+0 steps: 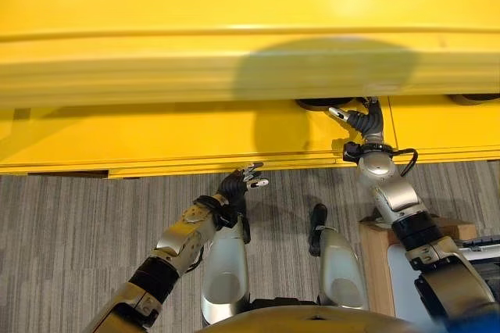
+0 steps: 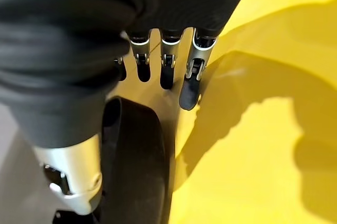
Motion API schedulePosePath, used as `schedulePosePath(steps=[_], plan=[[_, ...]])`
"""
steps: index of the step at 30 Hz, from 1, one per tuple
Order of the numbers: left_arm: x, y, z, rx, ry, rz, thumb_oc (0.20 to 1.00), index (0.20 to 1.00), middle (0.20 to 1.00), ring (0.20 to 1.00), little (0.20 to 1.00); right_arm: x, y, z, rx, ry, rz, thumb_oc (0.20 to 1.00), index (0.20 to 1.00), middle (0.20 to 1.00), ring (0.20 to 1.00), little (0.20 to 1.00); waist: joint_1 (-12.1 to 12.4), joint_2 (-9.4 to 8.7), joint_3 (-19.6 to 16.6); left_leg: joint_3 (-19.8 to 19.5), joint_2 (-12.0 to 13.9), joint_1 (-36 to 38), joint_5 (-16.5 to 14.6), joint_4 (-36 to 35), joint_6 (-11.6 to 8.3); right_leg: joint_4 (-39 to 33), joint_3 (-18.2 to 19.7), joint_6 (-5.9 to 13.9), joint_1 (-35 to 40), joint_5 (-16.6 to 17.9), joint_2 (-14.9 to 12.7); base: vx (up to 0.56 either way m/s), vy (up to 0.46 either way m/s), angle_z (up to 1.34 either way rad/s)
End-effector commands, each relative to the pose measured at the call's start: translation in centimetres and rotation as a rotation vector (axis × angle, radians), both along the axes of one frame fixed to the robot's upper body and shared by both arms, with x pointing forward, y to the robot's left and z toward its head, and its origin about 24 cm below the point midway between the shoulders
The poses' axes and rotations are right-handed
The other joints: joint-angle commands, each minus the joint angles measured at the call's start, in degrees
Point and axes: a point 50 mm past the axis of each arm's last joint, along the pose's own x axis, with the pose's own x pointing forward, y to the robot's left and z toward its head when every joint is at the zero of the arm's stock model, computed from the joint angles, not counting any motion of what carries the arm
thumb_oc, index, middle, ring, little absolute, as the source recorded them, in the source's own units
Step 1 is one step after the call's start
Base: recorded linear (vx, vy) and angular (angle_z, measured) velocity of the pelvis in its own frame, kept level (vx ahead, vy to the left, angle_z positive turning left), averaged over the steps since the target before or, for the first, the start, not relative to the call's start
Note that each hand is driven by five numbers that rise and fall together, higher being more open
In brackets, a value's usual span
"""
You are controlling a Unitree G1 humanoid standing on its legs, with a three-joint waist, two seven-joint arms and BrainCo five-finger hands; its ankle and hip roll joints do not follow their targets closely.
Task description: Move parts from the plastic box to the shelf.
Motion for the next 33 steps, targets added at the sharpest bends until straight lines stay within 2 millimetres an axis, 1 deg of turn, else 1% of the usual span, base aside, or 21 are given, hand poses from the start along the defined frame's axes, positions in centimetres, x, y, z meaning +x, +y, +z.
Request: schedulePosePath(steps=[1, 3, 7, 10, 12, 14, 15, 17, 18, 19, 20, 21, 23, 24, 27, 28, 29, 30, 31, 32, 33], plan=[[0.4, -0.8, 3.4, -0.115, -0.176, 0.007, 1.000, 1.000, 1.000, 1.000, 1.000, -3.0, -1.5, -5.2, 0.025, 0.209, -0.024, 1.000, 1.000, 1.000, 1.000, 1.000, -0.43, 1.12, 0.80, -0.51, -2.75, 2.03, -0.10, -4.66, 2.36, 0.56, 0.91, -0.20, 3.67, -2.02, 1.33, 0.05, 0.024, -0.22], [0.3, -0.6, 3.3, -0.117, -0.171, 0.012, 1.000, 1.000, 1.000, 1.000, 1.000, -3.2, -1.5, -5.1, 0.022, 0.209, -0.008, 1.000, 1.000, 1.000, 1.000, 1.000, -0.61, 1.06, 0.59, -0.46, -2.71, 2.43, 0.03, -5.12, 2.28, 0.09, 0.96, -0.12, 3.94, -1.81, 1.37, 0.04, 0.022, -0.09], [-0.3, 0.3, 2.6, -0.105, -0.152, 0.045, 1.000, 1.000, 1.000, 1.000, 1.000, -4.3, -1.5, -5.5, 0.021, 0.246, 0.064, 1.000, 1.000, 1.000, 1.000, 1.000, -1.58, 0.88, -0.74, 0.60, -2.14, 4.80, 1.06, -8.20, 1.65, -3.01, 1.31, 0.46, 5.65, -0.66, 1.51, 0.04, 0.044, -0.09], [-0.6, 1.1, 2.4, -0.090, -0.155, 0.061, 1.000, 1.000, 1.000, 1.000, 1.000, -5.1, -1.6, -6.0, 0.017, 0.291, 0.112, 1.000, 1.000, 1.000, 1.000, 1.000, -2.32, 0.70, -1.86, 1.55, -1.54, 6.79, 2.23, -11.11, 0.92, -5.84, 1.45, 1.16, 7.19, 0.56, 1.43, 0.02, 0.100, -0.10], [-0.6, 1.8, 2.3, -0.095, -0.153, 0.079, 1.000, 1.000, 1.000, 1.000, 1.000, -6.1, -1.7, -6.6, 0.006, 0.339, 0.142, 1.000, 1.000, 1.000, 1.000, 1.000, -3.30, 0.47, -3.12, 2.83, -1.18, 8.90, 3.18, -14.18, 0.45, -8.74, 1.72, 2.20, 8.58, 2.13, 1.01, 0.02, 0.206, -0.20], [-0.6, 2.3, 2.1, -0.063, -0.146, 0.077, 1.000, 1.000, 1.000, 1.000, 1.000, -7.1, -2.1, -7.5, 0.008, 0.404, 0.148, 1.000, 1.000, 1.000, 1.000, 1.000, -4.56, 0.03, -4.75, 4.67, -0.99, 11.01, 4.04, -17.13, 0.41, -11.62, 2.30, 3.98, 9.01, 5.11, -0.24, -0.03, 0.304, -0.18], [-0.5, 2.4, 2.0, -0.061, -0.144, 0.076, 1.000, 1.000, 1.000, 1.000, 1.000, -7.3, -2.2, -7.7, 0.010, 0.414, 0.148, 1.000, 1.000, 1.000, 1.000, 1.000, -4.75, -0.07, -4.99, 4.99, -1.02, 11.31, 4.12, -17.54, 0.45, -12.19, 2.37, 4.28, 9.03, 5.94, -0.68, -0.06, 0.296, -0.16], [-0.7, 2.5, 1.5, -0.039, -0.106, 0.068, 1.000, 1.000, 1.000, 1.000, 1.000, -8.1, -2.1, -8.7, 0.029, 0.469, 0.136, 1.000, 1.000, 1.000, 1.000, 1.000, -5.64, -0.78, -6.36, 6.81, -1.48, 13.39, 4.13, -20.09, 0.72, -15.91, 2.97, 6.15, 9.06, 11.61, -3.25, -0.01, 0.263, -0.18], [-1.2, 2.8, 0.8, -0.042, -0.069, 0.069, 1.000, 1.000, 1.000, 1.000, 1.000, -8.5, -1.7, -9.3, 0.046, 0.496, 0.152, 1.000, 1.000, 1.000, 1.000, 1.000, -5.50, -1.31, -7.53, 7.46, -1.53, 15.90, 3.31, -22.64, 0.54, -17.17, 1.55, 7.53, 9.35, 13.64, -3.81, 0.04, 0.193, -0.35], [-1.6, 3.1, 0.5, -0.042, -0.055, 0.085, 1.000, 1.000, 1.000, 1.000, 1.000, -8.5, -1.6, -9.5, 0.046, 0.504, 0.168, 1.000, 1.000, 1.000, 1.000, 1.000, -5.19, -1.58, -7.75, 8.12, -1.43, 16.54, 3.42, -23.43, 0.60, -17.00, 0.32, 7.86, 8.96, 14.44, -4.08, 0.01, 0.107, -0.46], [-2.2, 3.6, 0.0, -0.029, -0.031, 0.119, 1.000, 1.000, 1.000, 1.000, 1.000, -8.7, -1.0, -9.8, 0.049, 0.521, 0.203, 1.000, 1.000, 1.000, 1.000, 1.000, -4.61, -2.27, -8.16, 8.79, -1.31, 17.54, 3.57, -24.96, 0.92, -15.11, -0.82, 8.18, 7.82, 16.14, -4.23, -0.08, 0.003, -0.50], [-2.6, 3.9, -0.4, -0.023, -0.014, 0.138, 1.000, 1.000, 1.000, 1.000, 1.000, -8.9, -0.6, -10.0, 0.055, 0.533, 0.221, 1.000, 1.000, 1.000, 1.000, 1.000, -4.42, -2.48, -8.49, 8.75, -1.09, 17.72, 3.87, -25.51, 1.24, -12.51, -0.74, 7.97, 7.34, 15.12, -3.66, -0.08, -0.039, -0.67], [-3.2, 4.4, -1.1, -0.022, 0.020, 0.154, 1.000, 1.000, 1.000, 1.000, 1.000, -9.4, -0.2, -10.4, 0.069, 0.547, 0.238, 1.000, 1.000, 1.000, 1.000, 1.000, -4.28, -2.93, -9.34, 7.98, -0.94, 16.78, 3.93, -24.88, 2.24, -6.77, 0.44, 7.09, 7.81, 11.39, -1.54, -0.07, -0.095, -0.68], [-3.6, 4.8, -1.6, -0.016, 0.043, 0.156, 1.000, 1.000, 1.000, 1.000, 1.000, -9.9, -0.1, -10.6, 0.089, 0.560, 0.246, 1.000, 1.000, 1.000, 1.000, 1.000, -4.10, -3.37, -10.13, 6.86, -0.98, 14.97, 3.98, -23.59, 3.42, 1.72, 2.79, 5.91, 8.95, 6.09, 2.09, -0.08, -0.138, -0.15], [-3.8, 4.6, -1.7, -0.030, 0.053, 0.151, 1.000, 1.000, 1.000, 1.000, 1.000, -9.9, -0.1, -10.6, 0.094, 0.561, 0.251, 1.000, 1.000, 1.000, 1.000, 1.000, -3.49, -3.57, -10.45, 5.78, -1.12, 13.06, 4.23, -22.36, 3.65, 8.93, 4.56, 4.79, 10.62, 2.84, 4.72, -0.13, -0.153, 0.24], [-3.9, 4.4, -2.0, -0.036, 0.066, 0.148, 1.000, 1.000, 1.000, 1.000, 1.000, -9.8, -0.2, -10.7, 0.080, 0.565, 0.265, 1.000, 1.000, 1.000, 1.000, 1.000, -2.56, -4.61, -10.63, 5.19, -1.79, 10.28, 4.39, -20.07, 3.34, 7.44, 3.95, 4.26, 14.25, 1.91, 4.95, -0.16, -0.209, 0.19], [-3.9, 4.4, -2.0, -0.036, 0.067, 0.147, 1.000, 1.000, 1.000, 1.000, 1.000, -9.8, -0.2, -10.7, 0.080, 0.565, 0.267, 1.000, 1.000, 1.000, 1.000, 1.000, -2.57, -4.69, -10.60, 5.05, -1.82, 10.04, 4.31, -19.73, 3.30, 6.88, 3.77, 4.24, 14.62, 1.93, 4.96, -0.16, -0.412, 0.26], [-4.3, 4.6, -2.4, -0.034, 0.102, 0.136, 1.000, 1.000, 1.000, 1.000, 1.000, -9.8, -0.5, -10.9, 0.063, 0.583, 0.290, 1.000, 1.000, 1.000, 1.000, 1.000, -1.29, -5.40, -10.81, 5.27, -0.54, 8.20, 6.10, -17.48, 0.69, -0.82, 0.39, 2.57, 19.40, -1.66, 4.77, -0.07, -0.315, 0.22], [-4.4, 4.7, -2.5, -0.034, 0.109, 0.137, 1.000, 1.000, 1.000, 1.000, 1.000, -9.8, -0.6, -10.9, 0.059, 0.584, 0.297, 1.000, 1.000, 1.000, 1.000, 1.000, -1.06, -5.32, -10.83, 5.35, 0.05, 8.06, 6.64, -17.30, -0.07, -2.47, -0.43, 2.07, 20.01, -2.71, 4.80, -0.09, -0.385, 0.00], [-4.5, 4.7, -2.7, -0.043, 0.122, 0.142, 1.000, 1.000, 1.000, 1.000, 1.000, -9.7, -0.9, -10.7, 0.044, 0.586, 0.319, 1.000, 1.000, 1.000, 1.000, 1.000, -0.74, -4.95, -10.79, 5.30, 1.35, 8.02, 7.96, -17.37, -1.61, -4.79, -1.61, 1.04, 20.65, -4.90, 5.05, -0.07, -0.218, -0.33], [-4.7, 4.6, -2.8, -0.056, 0.136, 0.148, 1.000, 1.000, 1.000, 1.000, 1.000, -9.6, -1.1, -10.6, 0.017, 0.592, 0.355, 1.000, 1.000, 1.000, 1.000, 1.000, -0.53, -4.83, -10.91, 5.00, 2.33, 8.40, 9.14, -18.22, -2.66, -6.32, -1.96, 0.42, 21.18, -5.76, 5.36, -0.07, -0.225, -0.28]])
